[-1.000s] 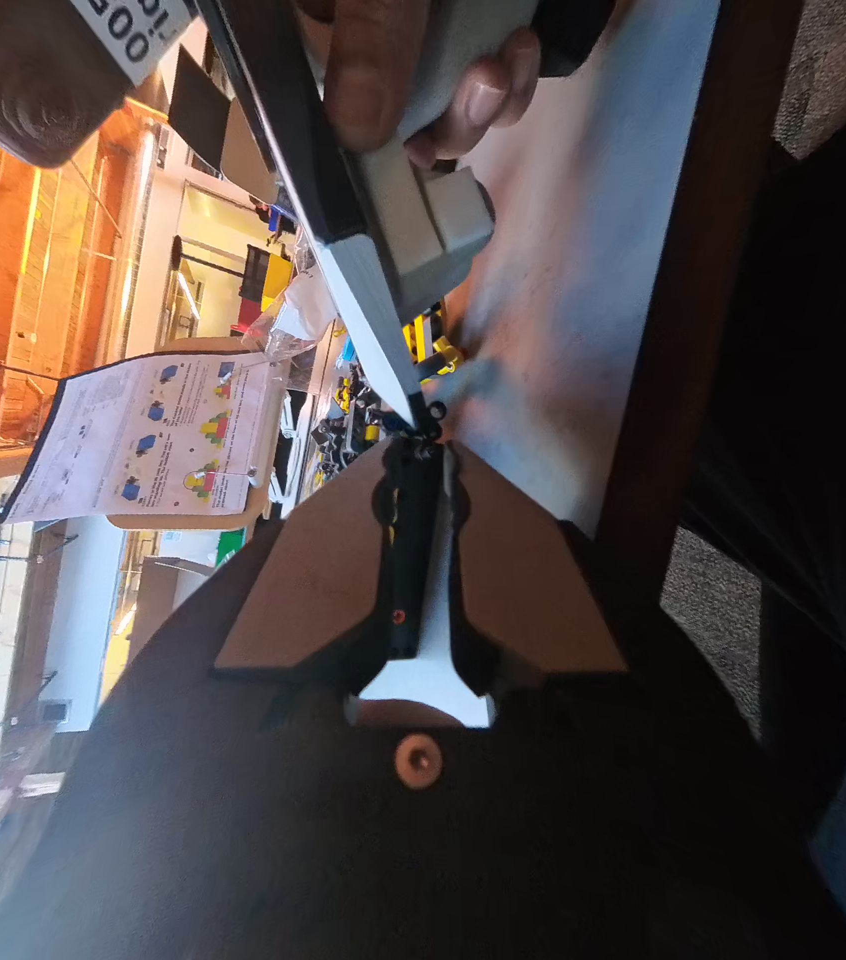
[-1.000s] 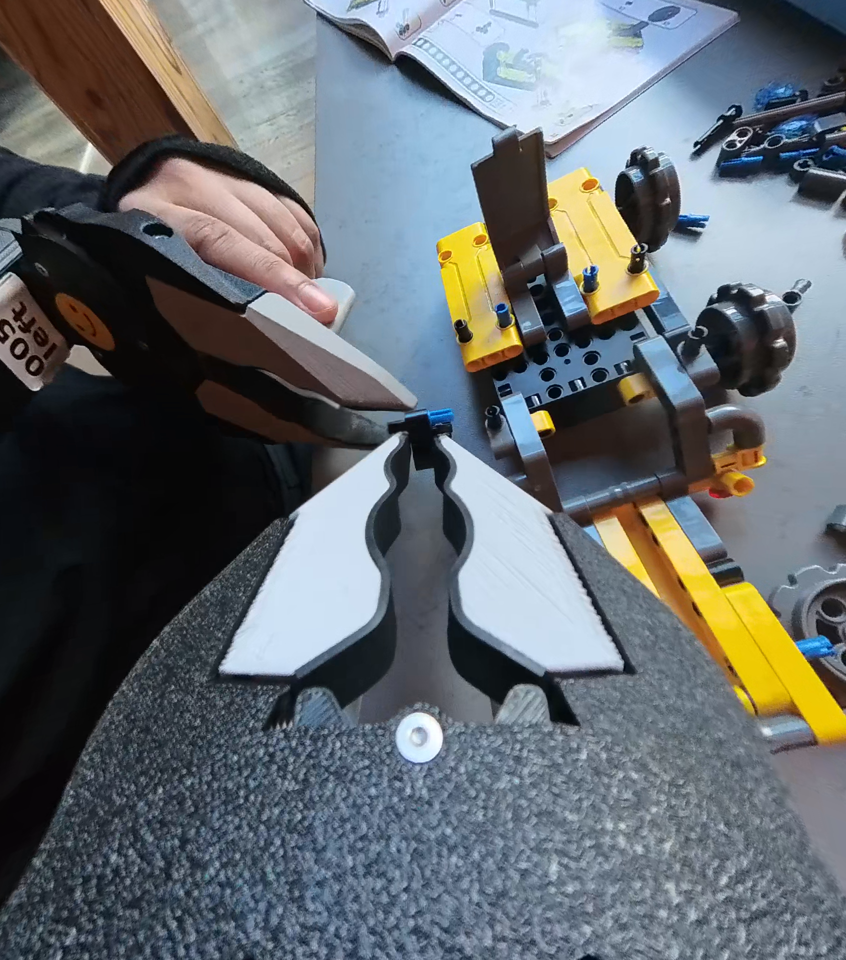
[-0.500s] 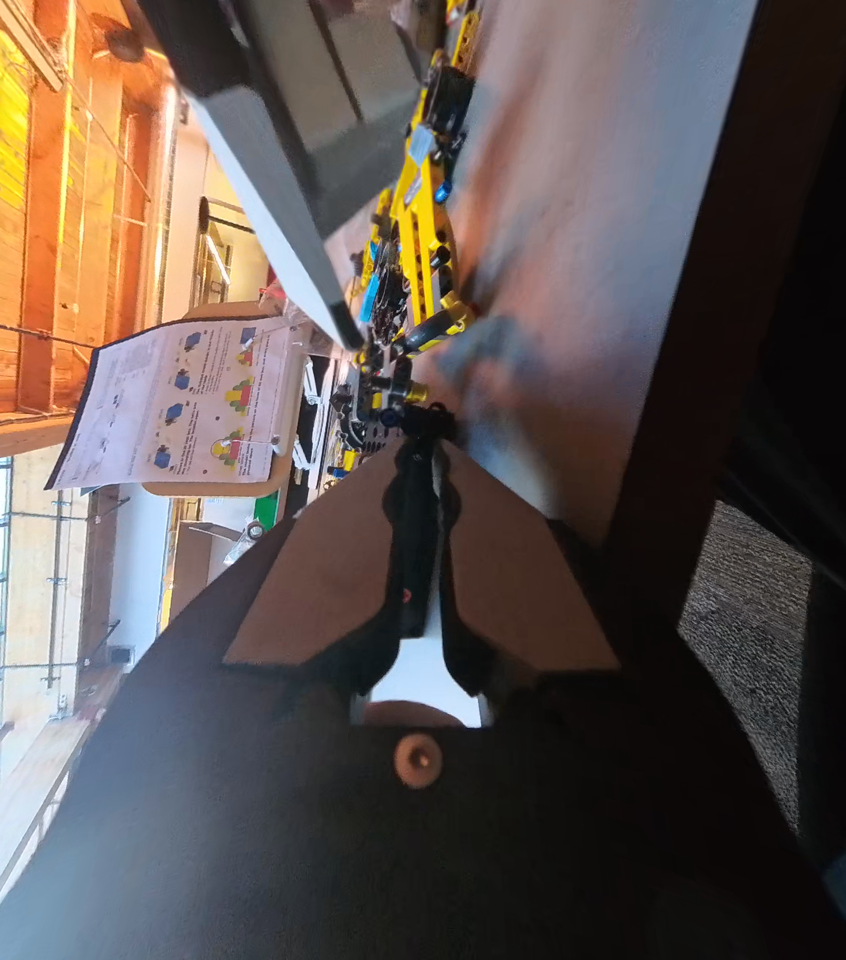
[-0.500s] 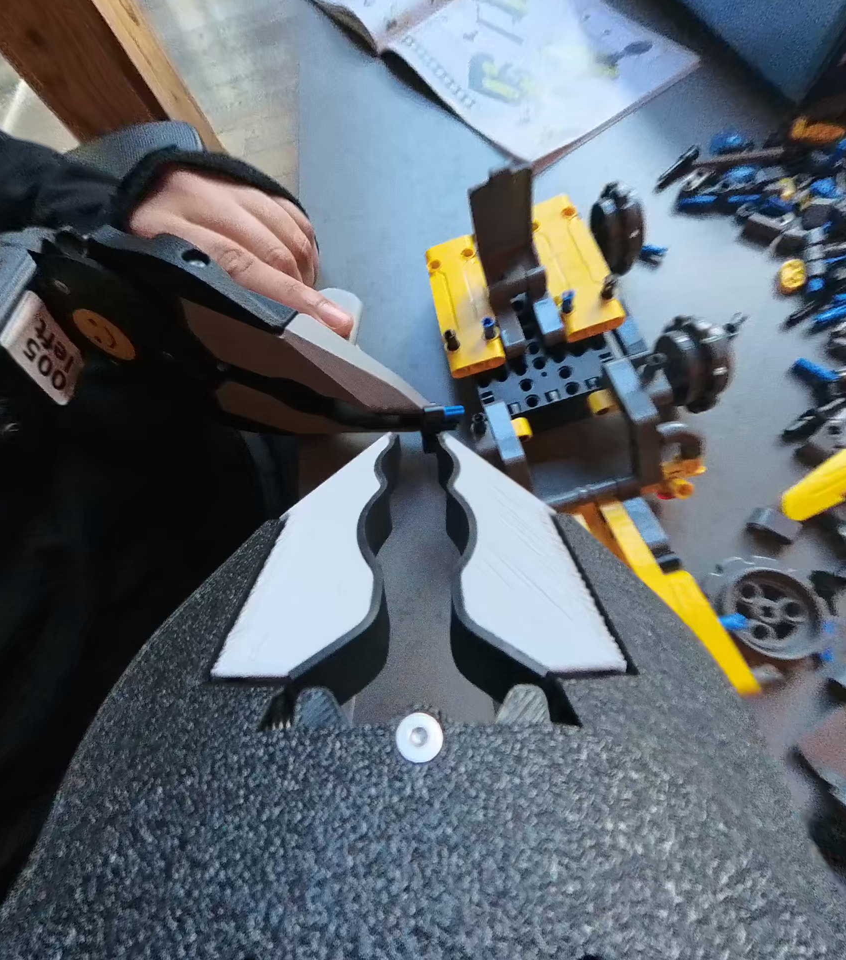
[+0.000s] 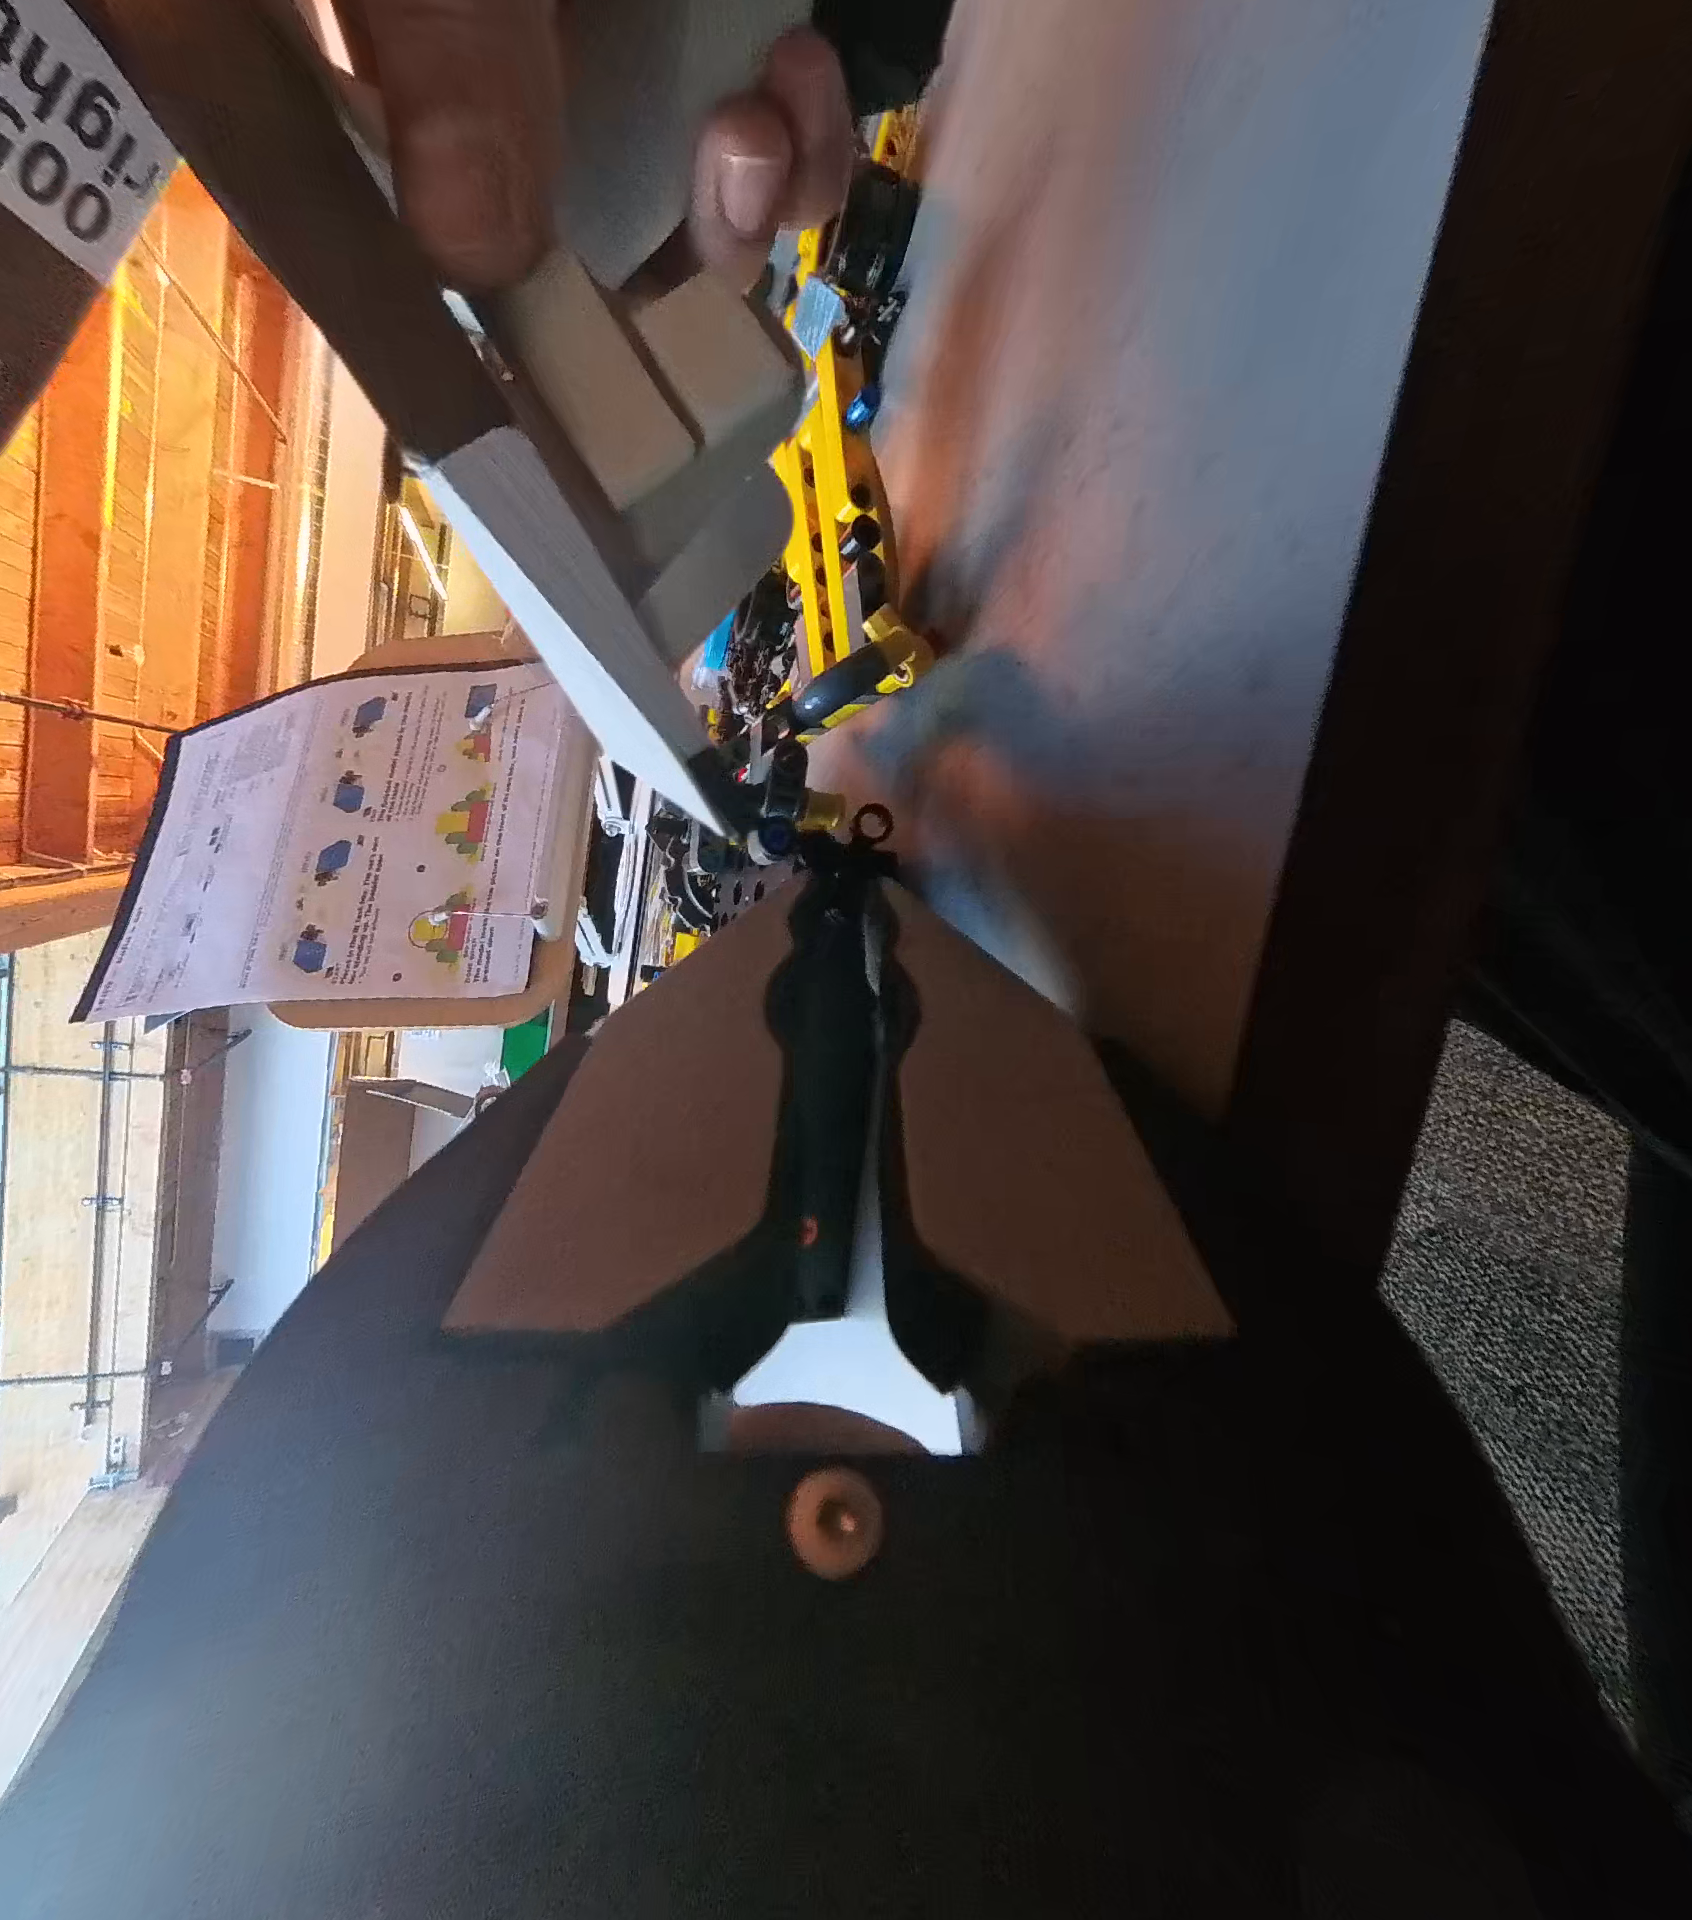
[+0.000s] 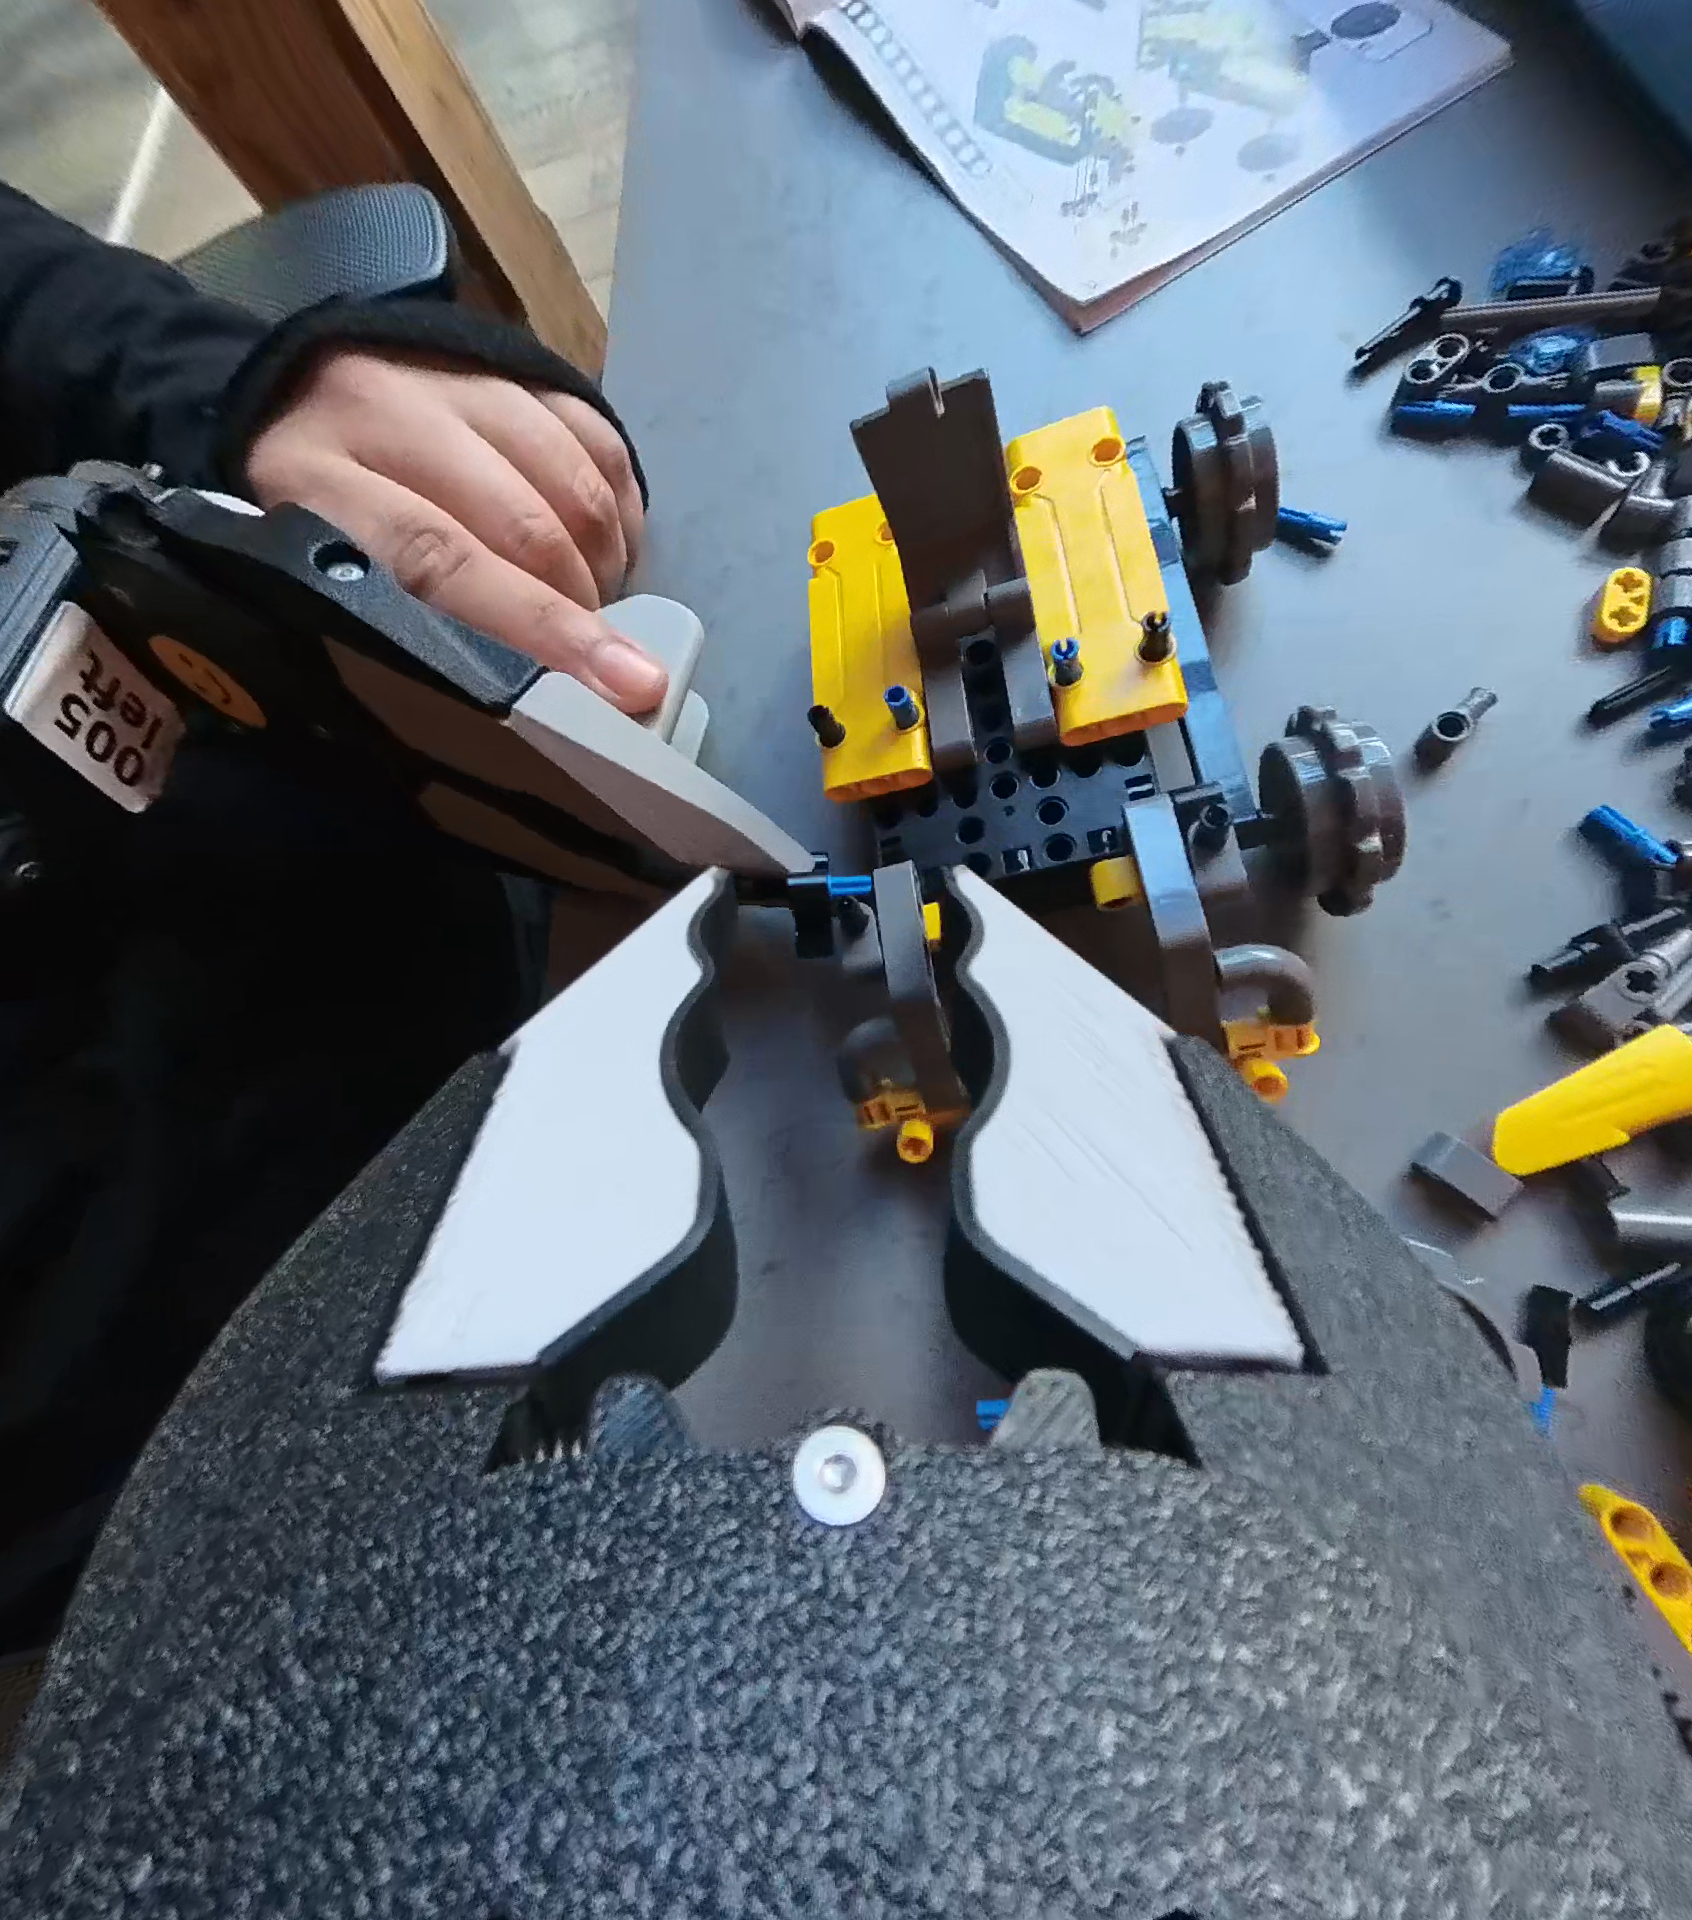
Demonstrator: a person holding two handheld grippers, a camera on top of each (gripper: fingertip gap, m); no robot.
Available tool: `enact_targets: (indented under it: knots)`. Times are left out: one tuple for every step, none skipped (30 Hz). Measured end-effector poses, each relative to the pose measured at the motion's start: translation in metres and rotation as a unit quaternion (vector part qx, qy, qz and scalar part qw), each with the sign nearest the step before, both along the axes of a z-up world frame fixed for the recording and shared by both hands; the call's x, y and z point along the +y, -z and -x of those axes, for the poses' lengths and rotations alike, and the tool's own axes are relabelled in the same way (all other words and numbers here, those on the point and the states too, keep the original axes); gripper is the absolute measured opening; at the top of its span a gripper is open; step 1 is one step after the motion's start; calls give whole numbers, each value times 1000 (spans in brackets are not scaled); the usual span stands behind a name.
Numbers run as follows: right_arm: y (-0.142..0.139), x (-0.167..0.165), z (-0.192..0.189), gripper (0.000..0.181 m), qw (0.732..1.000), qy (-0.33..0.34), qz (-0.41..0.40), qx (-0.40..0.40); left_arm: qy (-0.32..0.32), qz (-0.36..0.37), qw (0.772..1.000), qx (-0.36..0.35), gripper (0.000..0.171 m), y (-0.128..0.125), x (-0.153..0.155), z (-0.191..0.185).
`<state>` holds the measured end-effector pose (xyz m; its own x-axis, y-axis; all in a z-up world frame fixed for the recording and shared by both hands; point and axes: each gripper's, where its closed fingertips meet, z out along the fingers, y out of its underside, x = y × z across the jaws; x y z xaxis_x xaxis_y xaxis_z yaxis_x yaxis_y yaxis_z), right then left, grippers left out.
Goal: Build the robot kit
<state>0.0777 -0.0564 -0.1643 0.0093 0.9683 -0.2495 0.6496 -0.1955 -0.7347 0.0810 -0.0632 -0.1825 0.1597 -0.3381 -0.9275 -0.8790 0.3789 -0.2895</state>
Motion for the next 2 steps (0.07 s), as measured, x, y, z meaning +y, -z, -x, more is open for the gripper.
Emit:
enact_targets:
  knots:
    - [1,0,0,39,1000,-1,2,-2,0,1,1000,0,3,0,0,0]
    - [3,0,0,38,1000,-4,3,-4,-1,1,1000,0,3,0,1,0]
